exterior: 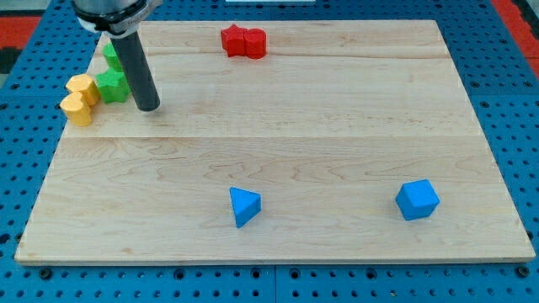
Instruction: Push the green star into the green circle
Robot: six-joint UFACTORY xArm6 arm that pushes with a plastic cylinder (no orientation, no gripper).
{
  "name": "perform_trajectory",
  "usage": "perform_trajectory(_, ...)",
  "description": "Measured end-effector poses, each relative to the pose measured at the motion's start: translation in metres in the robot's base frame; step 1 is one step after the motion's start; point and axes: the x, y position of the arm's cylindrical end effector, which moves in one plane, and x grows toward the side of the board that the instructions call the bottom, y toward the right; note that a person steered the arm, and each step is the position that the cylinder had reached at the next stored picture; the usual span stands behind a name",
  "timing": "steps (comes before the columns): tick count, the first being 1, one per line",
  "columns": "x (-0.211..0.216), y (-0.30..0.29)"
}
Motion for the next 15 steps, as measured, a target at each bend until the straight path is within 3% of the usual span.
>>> perform_trajectory(1, 0.010, -0.002)
perform_trajectory(3, 0.015, -0.071)
perform_trajectory(5, -0.037, -0.073)
perform_trajectory(7, -0.041, -0.039)
perform_trajectory(8, -0.079, -0.019)
perform_trajectory(11, -0.079, -0.020)
perform_trajectory(13, -0.077, -0.093)
perform_trajectory(15, -0.042, -0.119)
